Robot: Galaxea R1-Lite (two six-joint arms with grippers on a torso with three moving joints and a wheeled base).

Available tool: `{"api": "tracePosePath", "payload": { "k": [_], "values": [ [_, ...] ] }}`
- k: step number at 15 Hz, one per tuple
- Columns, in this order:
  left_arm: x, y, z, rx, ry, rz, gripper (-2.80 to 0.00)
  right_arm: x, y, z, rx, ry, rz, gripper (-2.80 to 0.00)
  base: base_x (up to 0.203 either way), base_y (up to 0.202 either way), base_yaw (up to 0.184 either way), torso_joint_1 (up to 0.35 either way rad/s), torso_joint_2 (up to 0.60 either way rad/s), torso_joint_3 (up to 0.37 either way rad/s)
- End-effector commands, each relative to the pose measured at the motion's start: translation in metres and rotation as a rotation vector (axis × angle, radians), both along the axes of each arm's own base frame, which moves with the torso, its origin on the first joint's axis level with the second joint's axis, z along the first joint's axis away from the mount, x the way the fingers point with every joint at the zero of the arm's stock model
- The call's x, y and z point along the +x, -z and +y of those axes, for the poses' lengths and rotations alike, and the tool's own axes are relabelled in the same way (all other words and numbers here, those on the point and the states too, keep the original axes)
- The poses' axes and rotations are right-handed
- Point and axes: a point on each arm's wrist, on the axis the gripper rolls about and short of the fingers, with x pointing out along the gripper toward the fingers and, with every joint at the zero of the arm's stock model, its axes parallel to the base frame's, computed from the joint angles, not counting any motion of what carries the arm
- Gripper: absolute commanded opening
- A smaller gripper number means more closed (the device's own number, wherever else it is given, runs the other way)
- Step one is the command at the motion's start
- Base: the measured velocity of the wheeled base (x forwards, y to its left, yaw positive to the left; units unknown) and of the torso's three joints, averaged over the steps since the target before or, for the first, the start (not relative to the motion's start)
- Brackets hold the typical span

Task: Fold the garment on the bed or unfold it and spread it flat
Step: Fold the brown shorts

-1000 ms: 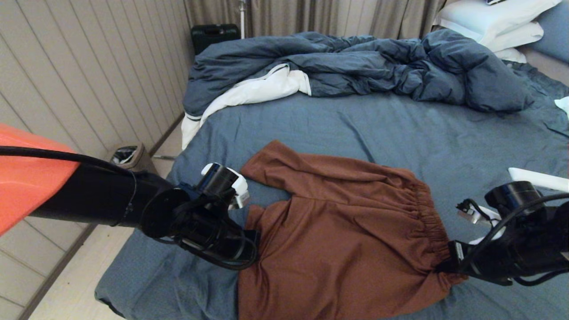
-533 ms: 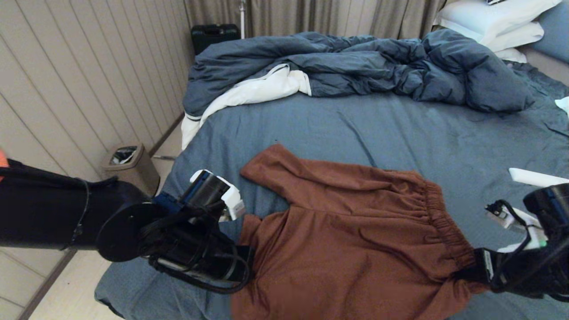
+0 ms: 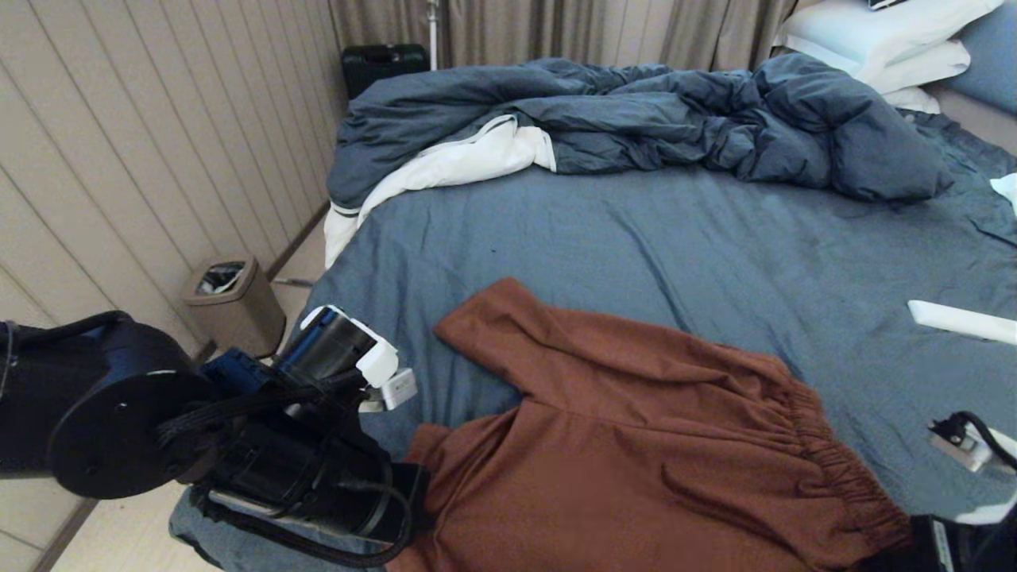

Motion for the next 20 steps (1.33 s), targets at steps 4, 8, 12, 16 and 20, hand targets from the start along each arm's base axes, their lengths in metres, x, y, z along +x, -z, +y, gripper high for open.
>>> {"api": "tracePosePath", "payload": {
  "k": [4, 8, 12, 16, 20],
  "values": [
    [-0.019, -0.009, 0.013, -0.003, 0.013, -0.001, -2.8, -0.039, 0.0, 0.005, -0.002, -0.001, -0.017, -2.8, 0.0, 0.0, 0.0, 0.0, 0.0, 0.0],
    [-0.037, -0.009, 0.02, 0.015, 0.037, 0.023, -2.8, -0.069, -0.003, 0.009, -0.002, -0.009, -0.019, -2.8, 0.0, 0.0, 0.0, 0.0, 0.0, 0.0],
    [-0.035, -0.033, 0.018, -0.035, 0.034, -0.038, -2.8, -0.063, -0.018, 0.009, 0.0, -0.016, -0.039, -2.8, 0.0, 0.0, 0.0, 0.0, 0.0, 0.0],
    [-0.003, -0.061, -0.004, -0.07, 0.027, -0.09, -2.8, -0.025, -0.035, 0.005, 0.017, -0.022, -0.009, -2.8, 0.0, 0.0, 0.0, 0.0, 0.0, 0.0],
    [0.044, -0.072, -0.024, -0.082, -0.003, -0.133, -2.8, 0.027, -0.032, -0.002, 0.027, -0.014, 0.016, -2.8, 0.0, 0.0, 0.0, 0.0, 0.0, 0.0]
  ]
}}
